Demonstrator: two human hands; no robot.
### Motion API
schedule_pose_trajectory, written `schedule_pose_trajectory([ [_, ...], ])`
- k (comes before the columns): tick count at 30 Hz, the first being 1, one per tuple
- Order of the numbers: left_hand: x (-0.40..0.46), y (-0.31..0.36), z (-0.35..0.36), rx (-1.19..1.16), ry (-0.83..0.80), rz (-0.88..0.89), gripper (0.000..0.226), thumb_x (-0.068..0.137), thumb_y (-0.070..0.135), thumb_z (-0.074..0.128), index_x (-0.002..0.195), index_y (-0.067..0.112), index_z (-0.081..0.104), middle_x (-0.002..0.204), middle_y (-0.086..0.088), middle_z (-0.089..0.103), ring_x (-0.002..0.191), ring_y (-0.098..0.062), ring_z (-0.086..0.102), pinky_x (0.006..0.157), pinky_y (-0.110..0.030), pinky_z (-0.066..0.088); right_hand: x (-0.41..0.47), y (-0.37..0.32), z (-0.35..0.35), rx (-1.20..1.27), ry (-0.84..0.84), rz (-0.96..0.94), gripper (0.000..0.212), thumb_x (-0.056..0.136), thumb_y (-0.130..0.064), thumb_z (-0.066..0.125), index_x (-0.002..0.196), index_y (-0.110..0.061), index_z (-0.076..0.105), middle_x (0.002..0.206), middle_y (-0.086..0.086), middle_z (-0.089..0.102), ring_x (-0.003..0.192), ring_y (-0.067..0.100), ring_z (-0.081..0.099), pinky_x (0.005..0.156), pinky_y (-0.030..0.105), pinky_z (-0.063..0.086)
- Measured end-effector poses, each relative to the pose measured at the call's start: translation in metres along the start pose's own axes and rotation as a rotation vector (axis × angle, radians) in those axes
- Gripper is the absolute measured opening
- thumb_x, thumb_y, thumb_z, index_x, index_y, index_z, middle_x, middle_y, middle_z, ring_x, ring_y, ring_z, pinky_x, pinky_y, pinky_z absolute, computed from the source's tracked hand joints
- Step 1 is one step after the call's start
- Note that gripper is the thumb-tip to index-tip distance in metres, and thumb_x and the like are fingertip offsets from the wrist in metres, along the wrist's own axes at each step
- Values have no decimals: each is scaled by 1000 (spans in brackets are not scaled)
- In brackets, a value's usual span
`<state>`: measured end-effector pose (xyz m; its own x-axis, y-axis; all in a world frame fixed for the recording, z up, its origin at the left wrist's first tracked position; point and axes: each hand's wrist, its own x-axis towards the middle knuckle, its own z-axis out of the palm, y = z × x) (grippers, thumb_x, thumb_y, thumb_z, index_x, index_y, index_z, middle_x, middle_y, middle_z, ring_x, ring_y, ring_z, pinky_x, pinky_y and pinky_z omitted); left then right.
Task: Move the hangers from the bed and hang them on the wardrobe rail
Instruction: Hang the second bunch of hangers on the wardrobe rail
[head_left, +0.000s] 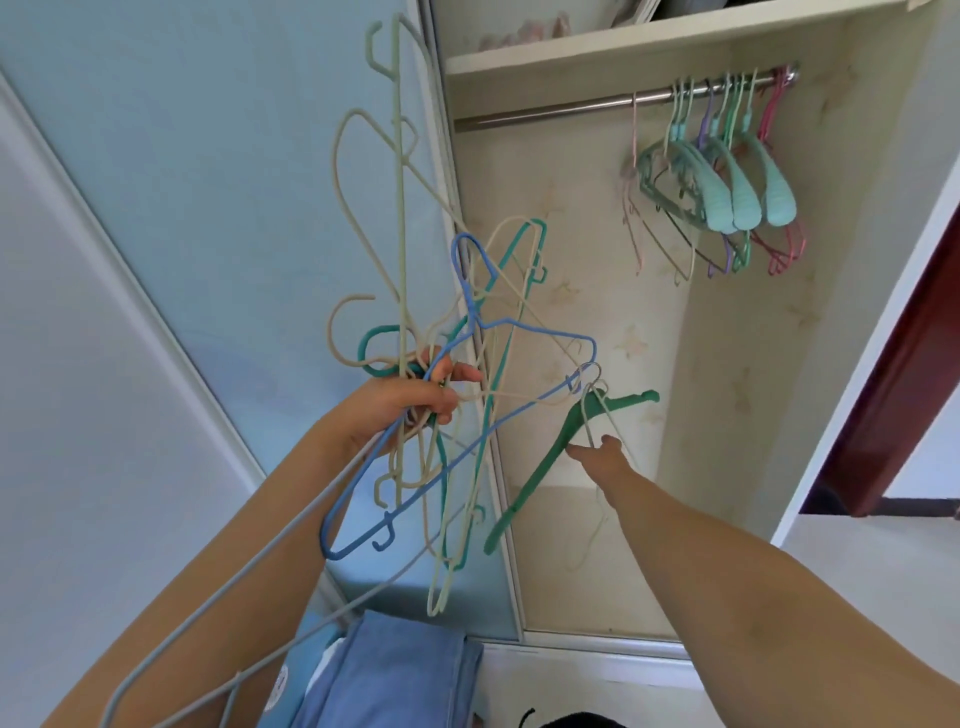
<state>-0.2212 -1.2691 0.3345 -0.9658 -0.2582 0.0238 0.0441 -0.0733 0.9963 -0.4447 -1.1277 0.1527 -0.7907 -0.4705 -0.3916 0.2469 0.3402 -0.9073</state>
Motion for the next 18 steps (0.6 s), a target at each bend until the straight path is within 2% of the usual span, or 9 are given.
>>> schedule_pose_trajectory([
  [2, -12, 1, -5, -6, 9, 10, 22, 75, -6, 55, 73, 14, 46, 99, 1, 70, 62, -12, 52, 60, -23, 45, -9, 4, 7, 18, 16, -44, 68, 91, -18, 61, 144, -2, 22, 114, 21, 59, 97, 26, 60, 84, 27, 44],
  [3, -17, 1, -8, -8, 18, 14, 23, 76, -7, 54, 70, 15, 48, 99, 0, 70, 61, -12, 52, 60, -23, 45, -15, 5, 10, 16, 31, -73, 60, 91, -17, 59, 139, -2, 26, 99, 19, 63, 78, 24, 62, 71, 24, 46],
  [5, -24, 1, -12, 1, 42, 13, 27, 77, -10, 54, 69, 16, 51, 99, -1, 70, 62, -14, 51, 59, -23, 46, -23, 9, 13, -7, 78, -140, 59, 90, -17, 61, 135, -5, 25, 93, 17, 64, 59, 20, 60, 59, 26, 50],
  [7, -31, 0, -14, 57, 49, 8, 22, 77, -8, 55, 72, 13, 50, 101, 0, 70, 63, -15, 50, 60, -23, 47, -31, 12, 13, -39, 105, -179, 76, 87, -21, 64, 143, -16, 12, 89, 13, 66, 56, 19, 61, 57, 31, 55],
  [9, -34, -2, -14, 120, 37, 2, 18, 75, -4, 57, 81, 10, 47, 103, 0, 70, 63, -16, 49, 62, -24, 47, -37, 11, 9, -40, 66, -144, 90, 86, -24, 67, 148, -19, 2, 79, 9, 67, 49, 16, 57, 48, 27, 53],
  [10, -36, -2, -13, 145, 28, 1, 20, 74, -3, 57, 85, 10, 46, 104, -1, 70, 64, -16, 49, 63, -25, 47, -39, 10, 6, -32, 8, -92, 86, 86, -25, 68, 148, -15, 9, 76, 8, 68, 42, 13, 51, 45, 25, 52],
  [13, -39, -4, -10, 228, 9, -8, 22, 72, 0, 59, 90, 9, 47, 106, 0, 70, 64, -15, 51, 65, -27, 46, -43, 8, -7, -90, -169, 30, 51, 88, -28, 66, 128, -4, 44, 71, 8, 71, 30, 11, 35, 46, 26, 53],
  [16, -40, -6, -11, 289, 5, -18, 14, 71, 3, 59, 75, 11, 49, 108, 0, 69, 64, -13, 53, 70, -32, 43, -44, 11, -17, -123, -140, 25, 29, 89, -24, 63, 109, -5, 53, 70, 8, 68, 34, 12, 34, 48, 24, 48],
  [18, -41, -6, -12, 284, 2, -16, 17, 72, 3, 60, 69, 17, 52, 108, -1, 69, 63, -14, 53, 72, -34, 43, -44, 13, -23, -102, -72, 1, 23, 87, -24, 64, 99, -7, 53, 67, 7, 52, 42, 14, 31, 47, 22, 38],
])
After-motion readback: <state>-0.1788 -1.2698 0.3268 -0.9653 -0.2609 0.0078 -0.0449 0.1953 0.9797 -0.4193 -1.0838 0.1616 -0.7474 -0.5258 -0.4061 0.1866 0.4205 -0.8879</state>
